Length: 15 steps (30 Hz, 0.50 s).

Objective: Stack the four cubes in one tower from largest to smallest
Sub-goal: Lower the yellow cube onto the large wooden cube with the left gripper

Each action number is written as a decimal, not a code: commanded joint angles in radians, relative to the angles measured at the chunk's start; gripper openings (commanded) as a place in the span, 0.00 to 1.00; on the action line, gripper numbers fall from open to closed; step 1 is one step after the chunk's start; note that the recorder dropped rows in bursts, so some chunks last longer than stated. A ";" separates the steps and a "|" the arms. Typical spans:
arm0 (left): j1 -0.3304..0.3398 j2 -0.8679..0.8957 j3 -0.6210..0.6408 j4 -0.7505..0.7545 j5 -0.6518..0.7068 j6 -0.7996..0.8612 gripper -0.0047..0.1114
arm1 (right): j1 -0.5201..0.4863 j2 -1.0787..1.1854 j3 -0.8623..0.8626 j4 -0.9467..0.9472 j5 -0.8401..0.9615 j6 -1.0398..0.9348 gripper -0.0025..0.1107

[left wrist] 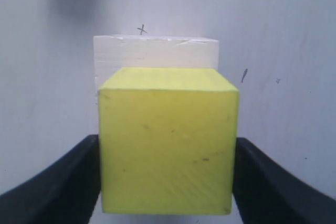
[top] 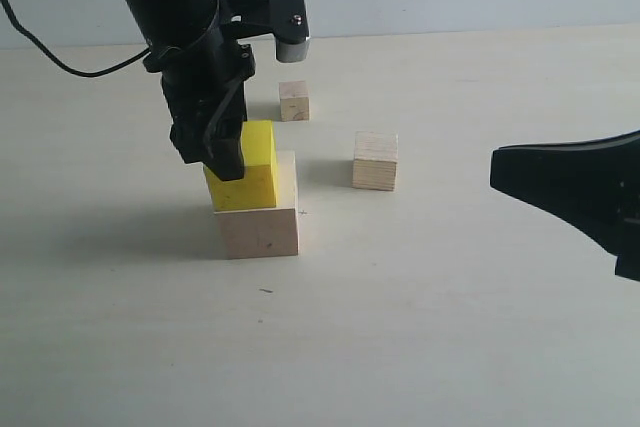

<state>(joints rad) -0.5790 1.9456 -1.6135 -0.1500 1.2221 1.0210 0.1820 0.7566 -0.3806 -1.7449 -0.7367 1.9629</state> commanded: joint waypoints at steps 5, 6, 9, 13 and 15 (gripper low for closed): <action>-0.003 -0.002 -0.001 -0.002 -0.024 -0.005 0.17 | 0.003 0.001 -0.007 0.000 0.006 -0.009 0.02; -0.003 -0.002 -0.001 -0.002 -0.024 -0.005 0.17 | 0.003 0.001 -0.007 0.000 0.006 -0.009 0.02; -0.003 -0.002 -0.002 -0.002 -0.026 -0.005 0.17 | 0.003 0.001 -0.007 0.000 0.006 -0.009 0.02; -0.005 -0.004 -0.002 -0.002 -0.026 -0.005 0.17 | 0.003 0.001 -0.007 0.000 0.006 -0.009 0.02; -0.005 -0.005 -0.002 -0.002 -0.026 -0.005 0.17 | 0.003 0.001 -0.007 0.000 0.006 -0.009 0.02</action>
<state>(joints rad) -0.5790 1.9456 -1.6135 -0.1500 1.2122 1.0210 0.1820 0.7566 -0.3806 -1.7449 -0.7350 1.9612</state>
